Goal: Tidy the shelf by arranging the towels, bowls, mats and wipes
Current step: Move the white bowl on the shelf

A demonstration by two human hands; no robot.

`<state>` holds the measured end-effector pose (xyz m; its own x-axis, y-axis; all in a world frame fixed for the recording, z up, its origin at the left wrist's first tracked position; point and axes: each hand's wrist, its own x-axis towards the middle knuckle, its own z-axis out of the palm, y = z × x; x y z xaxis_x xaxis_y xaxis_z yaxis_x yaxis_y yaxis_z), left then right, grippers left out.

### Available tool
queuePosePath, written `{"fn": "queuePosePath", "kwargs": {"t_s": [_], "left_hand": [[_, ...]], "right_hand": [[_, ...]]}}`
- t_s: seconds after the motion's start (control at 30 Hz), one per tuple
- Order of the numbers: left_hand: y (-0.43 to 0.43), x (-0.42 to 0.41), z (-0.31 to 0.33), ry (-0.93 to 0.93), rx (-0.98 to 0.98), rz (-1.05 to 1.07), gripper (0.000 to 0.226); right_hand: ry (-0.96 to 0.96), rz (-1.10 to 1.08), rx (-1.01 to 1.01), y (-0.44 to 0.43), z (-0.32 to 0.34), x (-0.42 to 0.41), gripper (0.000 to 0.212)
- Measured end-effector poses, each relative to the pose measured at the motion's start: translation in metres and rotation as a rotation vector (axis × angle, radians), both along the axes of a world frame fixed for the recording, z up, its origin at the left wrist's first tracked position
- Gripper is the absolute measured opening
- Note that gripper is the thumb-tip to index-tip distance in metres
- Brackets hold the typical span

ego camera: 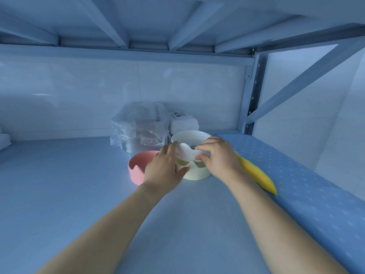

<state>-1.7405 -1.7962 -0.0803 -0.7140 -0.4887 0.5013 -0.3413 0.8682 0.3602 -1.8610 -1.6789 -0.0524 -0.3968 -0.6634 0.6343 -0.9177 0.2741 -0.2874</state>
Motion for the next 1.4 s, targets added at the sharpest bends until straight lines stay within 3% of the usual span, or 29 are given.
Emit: {"fn": "queuePosePath", "kwargs": {"t_s": [0.2, 0.4, 1.13, 1.4], "left_hand": [[-0.001, -0.005, -0.018, -0.006, -0.087, 0.082, 0.077], [0.002, -0.007, -0.027, -0.028, -0.224, 0.154, 0.081], [0.000, 0.001, -0.028, -0.035, -0.261, 0.069, 0.069], [0.000, 0.000, -0.027, -0.055, -0.254, 0.075, 0.071]], "right_hand": [[-0.058, 0.022, -0.004, -0.004, -0.018, 0.001, 0.006], [-0.060, 0.030, -0.046, -0.005, -0.024, 0.000, 0.022], [-0.052, 0.001, -0.009, 0.001, -0.025, 0.004, 0.015], [0.037, -0.018, -0.029, 0.000, -0.025, 0.007, 0.016]]}}
